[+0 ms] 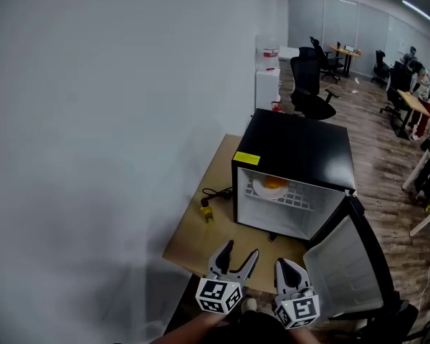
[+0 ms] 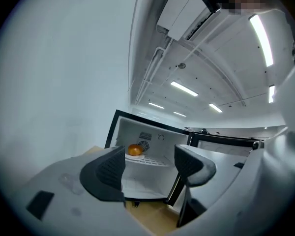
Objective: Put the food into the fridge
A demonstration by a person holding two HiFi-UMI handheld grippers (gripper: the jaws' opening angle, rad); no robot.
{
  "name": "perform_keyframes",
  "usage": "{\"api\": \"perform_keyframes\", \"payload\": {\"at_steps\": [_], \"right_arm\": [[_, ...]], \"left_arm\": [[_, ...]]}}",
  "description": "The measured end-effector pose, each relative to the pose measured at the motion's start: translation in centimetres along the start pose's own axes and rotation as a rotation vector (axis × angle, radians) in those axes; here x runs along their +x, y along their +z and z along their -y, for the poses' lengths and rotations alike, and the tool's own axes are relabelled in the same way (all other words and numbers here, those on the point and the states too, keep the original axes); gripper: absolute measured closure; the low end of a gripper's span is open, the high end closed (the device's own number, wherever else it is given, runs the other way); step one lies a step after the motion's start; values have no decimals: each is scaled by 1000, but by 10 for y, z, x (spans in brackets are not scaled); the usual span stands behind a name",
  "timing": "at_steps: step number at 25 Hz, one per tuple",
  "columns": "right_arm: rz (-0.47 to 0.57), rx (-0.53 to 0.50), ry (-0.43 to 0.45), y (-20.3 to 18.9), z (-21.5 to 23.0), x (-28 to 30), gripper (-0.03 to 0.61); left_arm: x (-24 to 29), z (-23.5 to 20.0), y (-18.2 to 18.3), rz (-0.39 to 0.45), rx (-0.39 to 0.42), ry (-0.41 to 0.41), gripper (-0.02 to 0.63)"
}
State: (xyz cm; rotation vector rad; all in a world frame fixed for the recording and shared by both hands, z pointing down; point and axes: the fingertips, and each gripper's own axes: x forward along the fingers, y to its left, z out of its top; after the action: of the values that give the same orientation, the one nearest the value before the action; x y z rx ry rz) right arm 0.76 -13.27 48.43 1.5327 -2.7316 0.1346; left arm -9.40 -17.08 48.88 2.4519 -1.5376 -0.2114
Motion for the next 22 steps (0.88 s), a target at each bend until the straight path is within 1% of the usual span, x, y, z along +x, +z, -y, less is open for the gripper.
{"api": "perform_keyframes", "payload": {"at_steps": [1,2,3,4,5,8,10,15,18,22], "right_arm": [[2,-2,1,1,-7,-5,520],[4,-4,1,1,-14,-11,518],[4,-4,-1,0,-20,-17,518],[3,-3,-6,0,-27,-23,520],[4,-1,-11,-1,-33,-30,519],[6,-6,-16,-3,-53,-48,520],[2,-15,-22,-4,-67,-62,518],[-23,-28,-47,-8,-94,-102,518],[-55,-39,-54,-14,-107,-121,518],[-81,-62,-42,-16,-119,-142,518]], "left_arm": [[-13,3,2,6,-1,4,309],[-26,4,4,12,-4,9,362],[-38,6,5,16,-7,15,445],[-50,7,5,18,-8,22,514],[-61,9,5,15,-6,29,555],[-91,17,1,0,1,28,591],[-111,25,-1,-4,9,16,600],[-163,53,-3,5,82,-4,600],[-186,64,-7,6,95,-12,600],[-210,74,-10,13,115,4,600]]}}
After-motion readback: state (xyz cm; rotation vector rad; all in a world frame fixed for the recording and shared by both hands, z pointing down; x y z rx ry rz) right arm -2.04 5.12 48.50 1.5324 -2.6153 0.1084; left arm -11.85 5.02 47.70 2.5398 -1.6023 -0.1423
